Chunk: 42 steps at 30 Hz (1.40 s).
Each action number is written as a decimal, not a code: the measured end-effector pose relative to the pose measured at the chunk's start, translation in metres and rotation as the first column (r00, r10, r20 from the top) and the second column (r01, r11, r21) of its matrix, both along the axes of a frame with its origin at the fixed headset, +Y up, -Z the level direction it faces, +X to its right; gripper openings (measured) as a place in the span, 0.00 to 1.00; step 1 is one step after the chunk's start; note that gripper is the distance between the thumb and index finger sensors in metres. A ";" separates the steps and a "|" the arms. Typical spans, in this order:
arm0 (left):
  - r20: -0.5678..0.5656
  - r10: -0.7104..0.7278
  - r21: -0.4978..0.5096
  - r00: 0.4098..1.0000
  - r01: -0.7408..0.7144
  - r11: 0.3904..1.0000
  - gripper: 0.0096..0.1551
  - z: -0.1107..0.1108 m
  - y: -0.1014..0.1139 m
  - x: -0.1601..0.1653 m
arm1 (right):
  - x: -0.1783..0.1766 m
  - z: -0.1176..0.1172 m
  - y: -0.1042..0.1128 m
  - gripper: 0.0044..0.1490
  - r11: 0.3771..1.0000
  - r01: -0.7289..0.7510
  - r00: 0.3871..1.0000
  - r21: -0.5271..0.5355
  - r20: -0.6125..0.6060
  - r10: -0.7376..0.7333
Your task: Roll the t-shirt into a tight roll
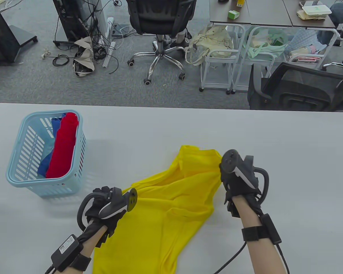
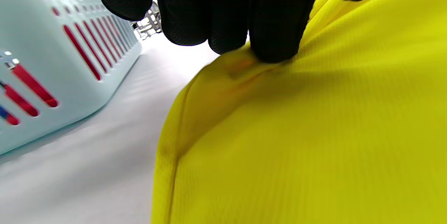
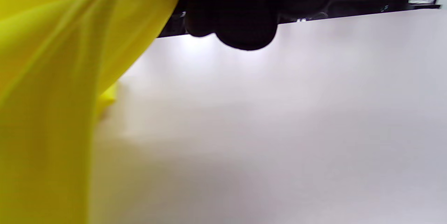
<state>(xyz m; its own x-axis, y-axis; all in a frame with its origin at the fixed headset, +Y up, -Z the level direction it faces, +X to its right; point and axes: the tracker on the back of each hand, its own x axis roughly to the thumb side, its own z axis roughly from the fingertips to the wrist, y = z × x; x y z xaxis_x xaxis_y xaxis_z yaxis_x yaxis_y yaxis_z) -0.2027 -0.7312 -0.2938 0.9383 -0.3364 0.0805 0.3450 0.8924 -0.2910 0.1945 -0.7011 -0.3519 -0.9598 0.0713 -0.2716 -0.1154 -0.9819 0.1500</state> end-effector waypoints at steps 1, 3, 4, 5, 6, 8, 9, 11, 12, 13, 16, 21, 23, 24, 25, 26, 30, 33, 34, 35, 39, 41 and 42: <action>-0.043 0.019 -0.027 0.999 -0.020 0.999 0.36 0.000 0.002 -0.003 | 0.010 0.006 -0.012 0.25 0.996 -0.074 0.997 -0.059 0.014 0.075; -0.063 0.055 -0.039 0.996 -0.058 0.998 0.37 0.002 0.003 -0.004 | 0.023 0.014 -0.032 0.27 0.973 -0.179 0.979 -0.149 0.073 0.191; -0.041 0.068 -0.026 0.997 -0.069 0.997 0.37 0.003 0.003 -0.001 | 0.029 0.018 -0.040 0.30 0.955 -0.199 0.969 -0.221 0.104 0.226; -0.013 0.074 -0.031 0.997 -0.075 0.997 0.38 0.004 0.003 0.003 | 0.032 0.020 -0.043 0.34 0.943 -0.195 0.964 -0.269 0.123 0.234; 0.037 0.082 -0.041 0.996 -0.081 0.996 0.40 0.005 0.001 0.009 | 0.034 0.023 -0.045 0.39 0.926 -0.177 0.964 -0.335 0.132 0.232; 0.128 0.139 -0.062 0.982 -0.132 0.989 0.42 0.008 -0.002 0.019 | 0.030 0.025 -0.040 0.43 0.939 -0.185 0.968 -0.290 0.114 0.226; 0.216 0.230 -0.130 0.949 -0.205 0.970 0.42 0.008 -0.008 0.025 | 0.022 0.026 -0.035 0.43 0.947 -0.200 0.972 -0.253 0.071 0.224; 0.278 0.384 -0.227 0.881 -0.328 0.917 0.41 0.007 -0.019 0.030 | 0.005 0.024 -0.030 0.42 0.952 -0.206 0.979 -0.225 -0.046 0.201; 0.247 0.420 -0.250 0.873 -0.362 0.898 0.40 0.005 -0.026 0.032 | -0.004 0.023 -0.029 0.41 0.959 -0.184 0.980 -0.216 -0.116 0.162; 0.231 0.409 -0.281 0.883 -0.342 0.896 0.40 0.003 -0.033 0.033 | -0.015 0.021 -0.031 0.40 0.966 -0.138 0.968 -0.219 -0.236 0.085; 0.235 0.274 -0.256 0.933 -0.213 0.943 0.41 -0.001 -0.044 0.029 | -0.031 0.010 -0.048 0.41 0.940 -0.043 0.932 -0.339 -0.352 -0.085; 0.151 0.099 -0.132 0.984 -0.080 0.988 0.40 -0.007 -0.033 0.015 | 0.014 -0.006 -0.069 0.43 0.864 -0.085 0.994 -0.496 -0.102 0.040; 0.140 0.108 -0.126 0.984 -0.090 0.988 0.40 -0.008 -0.032 0.015 | 0.031 -0.003 -0.066 0.44 0.885 -0.051 0.997 -0.463 0.020 0.069; 0.141 0.098 -0.113 0.985 -0.082 0.990 0.41 -0.006 -0.032 0.019 | 0.035 -0.001 -0.064 0.45 0.881 -0.069 0.992 -0.467 0.065 0.112; 0.158 0.069 -0.090 0.985 -0.055 0.994 0.43 -0.005 -0.031 0.024 | 0.037 0.000 -0.062 0.45 0.867 -0.092 0.987 -0.490 0.074 0.146; 0.173 0.045 -0.080 0.984 -0.032 0.996 0.43 -0.003 -0.032 0.027 | 0.035 0.001 -0.060 0.45 0.864 -0.098 0.987 -0.494 0.064 0.148; 0.198 0.107 -0.111 0.974 -0.086 0.990 0.47 -0.004 -0.040 0.029 | 0.003 0.000 -0.048 0.45 0.928 -0.081 0.997 -0.363 -0.017 0.080; 0.175 0.132 -0.161 0.976 -0.104 0.981 0.44 -0.007 -0.046 0.025 | -0.020 -0.005 -0.045 0.45 0.938 -0.048 0.993 -0.345 -0.120 0.006; 0.160 0.156 -0.184 0.975 -0.126 0.975 0.44 -0.007 -0.049 0.023 | -0.030 -0.009 -0.045 0.45 0.942 -0.031 0.989 -0.335 -0.149 -0.020; 0.156 0.158 -0.186 0.975 -0.128 0.974 0.44 -0.007 -0.049 0.023 | -0.038 -0.014 -0.047 0.46 0.939 0.004 0.979 -0.343 -0.192 -0.074; 0.158 0.051 -0.109 0.986 -0.034 0.993 0.46 -0.006 -0.043 0.024 | -0.044 -0.029 -0.071 0.48 0.893 0.006 0.980 -0.449 -0.173 -0.094; 0.108 -0.023 -0.065 0.994 0.030 0.997 0.46 -0.010 -0.039 0.017 | -0.033 -0.030 -0.088 0.49 0.854 -0.019 0.991 -0.520 -0.125 -0.054; 0.069 -0.041 -0.067 0.997 0.046 0.997 0.46 -0.013 -0.039 0.010 | -0.023 -0.029 -0.091 0.50 0.865 -0.039 0.993 -0.500 -0.113 -0.020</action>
<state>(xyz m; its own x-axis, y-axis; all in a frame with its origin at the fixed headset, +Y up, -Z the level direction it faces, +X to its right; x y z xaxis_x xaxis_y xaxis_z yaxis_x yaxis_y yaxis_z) -0.1924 -0.7701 -0.3069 0.9144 -0.3686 0.1671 0.4041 0.8549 -0.3254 0.1712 -0.7922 -0.3809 -0.9855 -0.0550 -0.1603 -0.0598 -0.7721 0.6327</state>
